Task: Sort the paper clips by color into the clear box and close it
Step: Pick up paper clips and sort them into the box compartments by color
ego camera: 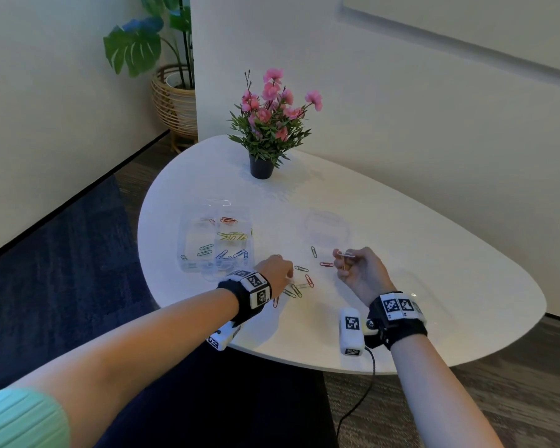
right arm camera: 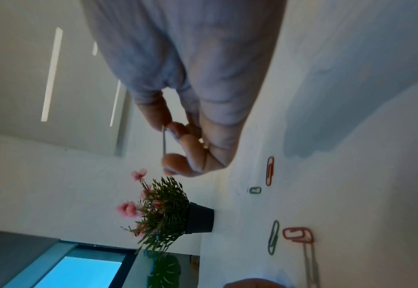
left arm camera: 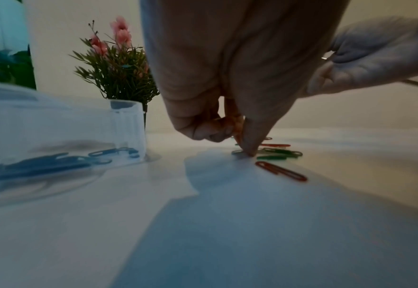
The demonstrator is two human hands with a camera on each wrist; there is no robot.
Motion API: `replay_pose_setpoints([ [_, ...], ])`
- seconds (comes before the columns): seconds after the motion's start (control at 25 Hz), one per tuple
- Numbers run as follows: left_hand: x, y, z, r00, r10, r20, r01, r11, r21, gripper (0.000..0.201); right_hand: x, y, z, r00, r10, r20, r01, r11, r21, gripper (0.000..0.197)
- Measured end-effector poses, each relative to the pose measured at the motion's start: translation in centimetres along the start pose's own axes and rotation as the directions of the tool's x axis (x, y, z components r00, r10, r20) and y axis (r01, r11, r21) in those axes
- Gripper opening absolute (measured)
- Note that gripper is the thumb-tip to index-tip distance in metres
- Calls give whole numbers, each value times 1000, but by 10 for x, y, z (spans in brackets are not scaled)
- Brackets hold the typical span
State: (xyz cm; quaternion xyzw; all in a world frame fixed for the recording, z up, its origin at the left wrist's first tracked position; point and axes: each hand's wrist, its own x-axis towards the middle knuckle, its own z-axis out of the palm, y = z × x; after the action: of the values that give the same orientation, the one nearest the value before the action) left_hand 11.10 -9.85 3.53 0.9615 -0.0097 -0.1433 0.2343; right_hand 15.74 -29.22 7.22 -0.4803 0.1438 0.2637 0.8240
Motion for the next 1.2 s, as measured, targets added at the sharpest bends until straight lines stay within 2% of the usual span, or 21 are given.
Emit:
replay_pose_setpoints([
  [0.08, -1, 2, -3, 1000, -16, 22, 15, 1000, 24, 29, 2, -1, -1, 999, -28, 30, 24, 992, 121, 13],
  [0.2, 0, 5, -4, 996, -80, 48, 79, 996, 34, 34, 10, 2, -3, 1000, -14, -19, 16, 994, 111, 19],
  [0.24, -3, 7, -5, 992, -107, 66, 106, 994, 16, 35, 13, 4, -1, 999, 10, -34, -9, 999, 41, 23],
  [0.28, -4, 7, -4, 988, -137, 71, 139, 990, -26, 36, 14, 5, 1, 999, 17, -52, -22, 994, -107, 25],
  [0.32, -6, 9, -5, 984, -156, 83, 160, 987, -36, 37, 15, 8, 2, 998, -5, -66, -18, 937, -348, 23],
  [0.36, -10, 11, -5, 978, -182, 103, 185, 983, -19, 39, 15, 11, 4, 997, -51, -52, 6, 768, -641, 16],
  [0.4, -11, 12, -6, 977, -183, 111, 181, 983, 25, 38, 13, 14, 7, 997, -78, -2, 37, 496, -867, 7],
  [0.44, -10, 13, -7, 970, -219, 103, 221, 975, -9, 36, 12, 18, 10, 995, -78, 61, 77, 221, -972, 6],
  [0.48, -8, 14, -7, 967, -219, 129, 216, 976, 38, 35, 12, 21, 13, 992, -69, 107, 108, 18, -994, 13],
  [0.52, -10, 14, -7, 966, -212, 147, 205, 977, 61, 34, 12, 24, 15, 990, -72, 119, 113, -84, -990, 17],
  [0.56, -9, 12, -6, 965, -214, 150, 207, 976, 59, 35, 12, 25, 18, 989, -95, 117, 104, -131, -986, 17],
  [0.64, -9, 9, -5, 968, -215, 126, 215, 976, 14, 33, 14, 26, 22, 987, -110, 118, 97, -178, -979, 14],
  [0.8, -9, 8, -14, 971, -236, 35, 238, 954, -180, 33, 17, 26, 31, 995, -9, 103, 95, -317, -944, 13],
  [0.88, -11, 3, -20, 969, -239, 54, 245, 936, -252, 35, 17, 26, 34, 992, -13, 122, 108, -377, -920, 8],
  [0.96, -11, -6, -24, 974, -219, 62, 227, 915, -333, 37, 17, 28, 35, 984, -53, 168, 132, -408, -903, 13],
  [1.04, -14, -14, -29, 980, -187, 70, 199, 869, -452, 33, 16, 32, 36, 979, -59, 194, 156, -395, -905, 18],
  [1.12, -19, -16, -34, 976, -194, 96, 209, 732, -648, 30, 13, 36, 39, 980, -44, 196, 168, -357, -919, 17],
  [1.2, -25, -17, -39, 964, -213, 160, 249, 508, -825, 33, 13, 37, 41, 984, -17, 178, 160, -367, -917, 15],
])
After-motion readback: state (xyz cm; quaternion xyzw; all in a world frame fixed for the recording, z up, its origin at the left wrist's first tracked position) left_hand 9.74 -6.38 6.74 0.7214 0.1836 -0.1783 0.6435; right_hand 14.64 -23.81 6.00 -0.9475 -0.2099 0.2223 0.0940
